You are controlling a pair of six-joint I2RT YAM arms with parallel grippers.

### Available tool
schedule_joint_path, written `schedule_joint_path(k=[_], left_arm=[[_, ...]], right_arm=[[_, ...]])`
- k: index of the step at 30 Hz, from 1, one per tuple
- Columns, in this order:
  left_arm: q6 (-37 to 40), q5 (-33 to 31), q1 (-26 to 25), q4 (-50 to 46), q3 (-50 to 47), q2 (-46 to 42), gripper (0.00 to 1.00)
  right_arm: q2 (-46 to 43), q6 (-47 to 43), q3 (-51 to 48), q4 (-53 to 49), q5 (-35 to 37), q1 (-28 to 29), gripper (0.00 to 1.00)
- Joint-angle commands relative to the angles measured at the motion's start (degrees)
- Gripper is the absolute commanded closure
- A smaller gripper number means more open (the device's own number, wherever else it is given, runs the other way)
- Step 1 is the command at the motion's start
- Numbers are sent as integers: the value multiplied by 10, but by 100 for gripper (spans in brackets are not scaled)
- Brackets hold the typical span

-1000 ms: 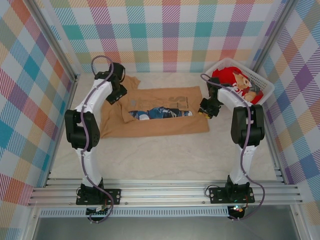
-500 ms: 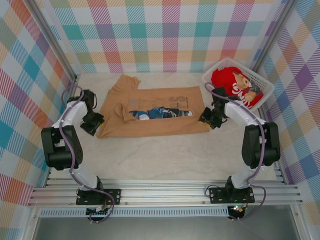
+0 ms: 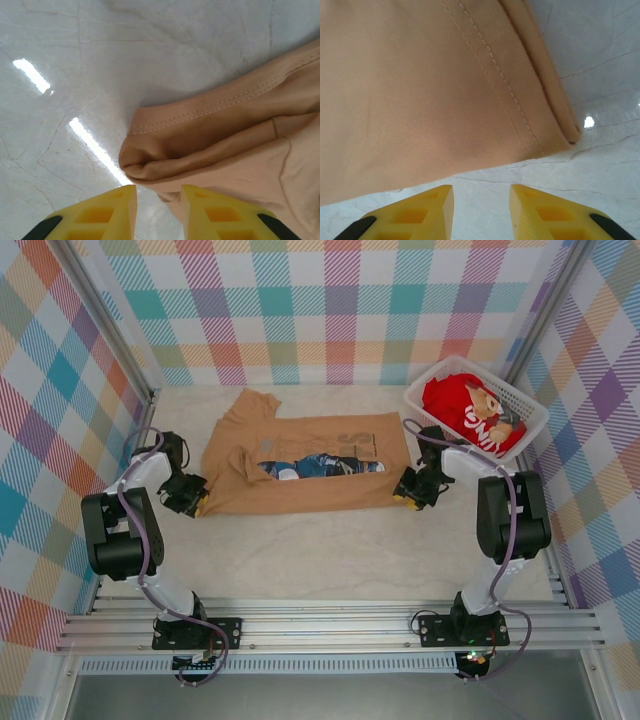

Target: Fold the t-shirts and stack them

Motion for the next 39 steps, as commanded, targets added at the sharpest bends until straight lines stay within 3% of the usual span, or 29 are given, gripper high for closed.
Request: schedule_joint_path(k=[1,5,9,14,17,23,32,35,39], left_arm=[[-53,14,1,-5,-31,-13,69],[-171,-1,1,16,-59,-49,63],[-264,-9,1,39,-71,-56,63],[-341,-55,1,58,-86,-93,65],[-360,-31,8,61,-99,-80,65],[-314,-34,38,68,-77,-48,62],[-215,34,50,110,-56,26,61],[-201,40,50,122,-55,37,66],[-160,14,55,94,-33,47,83]], right_arm=[[8,-2,12,5,5,2,66],[11,-3,9,6,8,2,67],[9,-6,4,6,10,2,68],[8,-10,0,6,8,2,69],[10,-11,-3,7,8,2,69],[11,-12,-2,8,7,2,69],[23,-12,0,8,7,2,69],[29,-12,3,7,8,2,69],[38,-16,9,0,19,2,70]])
